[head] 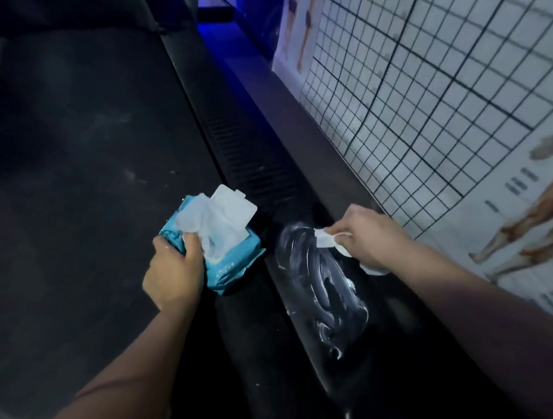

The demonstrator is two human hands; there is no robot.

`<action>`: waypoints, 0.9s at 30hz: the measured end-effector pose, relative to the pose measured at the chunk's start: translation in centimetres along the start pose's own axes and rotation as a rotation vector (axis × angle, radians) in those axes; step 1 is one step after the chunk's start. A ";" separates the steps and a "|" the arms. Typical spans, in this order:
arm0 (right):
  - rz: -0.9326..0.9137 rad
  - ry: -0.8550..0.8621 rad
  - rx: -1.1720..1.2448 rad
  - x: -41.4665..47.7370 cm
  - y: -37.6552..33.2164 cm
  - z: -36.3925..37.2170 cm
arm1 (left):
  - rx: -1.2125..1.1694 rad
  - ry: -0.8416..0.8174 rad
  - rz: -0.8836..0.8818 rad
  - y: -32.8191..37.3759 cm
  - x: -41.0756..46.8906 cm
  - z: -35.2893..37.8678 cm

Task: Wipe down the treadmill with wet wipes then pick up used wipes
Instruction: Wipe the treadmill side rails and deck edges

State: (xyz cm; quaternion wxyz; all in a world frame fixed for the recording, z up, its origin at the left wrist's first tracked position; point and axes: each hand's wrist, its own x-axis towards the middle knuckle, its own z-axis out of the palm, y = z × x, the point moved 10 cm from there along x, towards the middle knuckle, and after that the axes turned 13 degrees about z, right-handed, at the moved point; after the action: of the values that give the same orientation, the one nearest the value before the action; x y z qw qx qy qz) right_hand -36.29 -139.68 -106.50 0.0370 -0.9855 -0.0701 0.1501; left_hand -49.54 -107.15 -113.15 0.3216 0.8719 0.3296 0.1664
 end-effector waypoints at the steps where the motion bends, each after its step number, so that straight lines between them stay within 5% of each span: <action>1: 0.010 -0.014 -0.011 -0.5 0.1 0.0 | -0.005 0.000 0.003 0.1 -0.1 -0.1; 7: -0.061 0.072 -0.027 -1.5 -0.8 0.4 | -0.008 0.020 0.011 -0.2 -0.1 0.0; 13: -0.028 0.228 0.258 3.0 -2.4 -1.3 | 0.018 0.056 -0.001 -0.4 0.3 0.2; 24: -0.192 -0.035 0.077 -4.6 -0.9 1.8 | 0.003 0.062 -0.002 -0.6 0.2 0.3; 27: -0.139 0.046 0.157 -0.9 -1.5 0.3 | 0.013 0.076 0.010 -0.6 0.3 0.4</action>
State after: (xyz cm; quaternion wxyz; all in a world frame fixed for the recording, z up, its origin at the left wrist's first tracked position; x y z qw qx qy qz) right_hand -37.44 -138.29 -106.41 0.1260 -0.9755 -0.1256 0.1297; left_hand -49.39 -106.78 -113.79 0.3021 0.8688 0.3381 0.1988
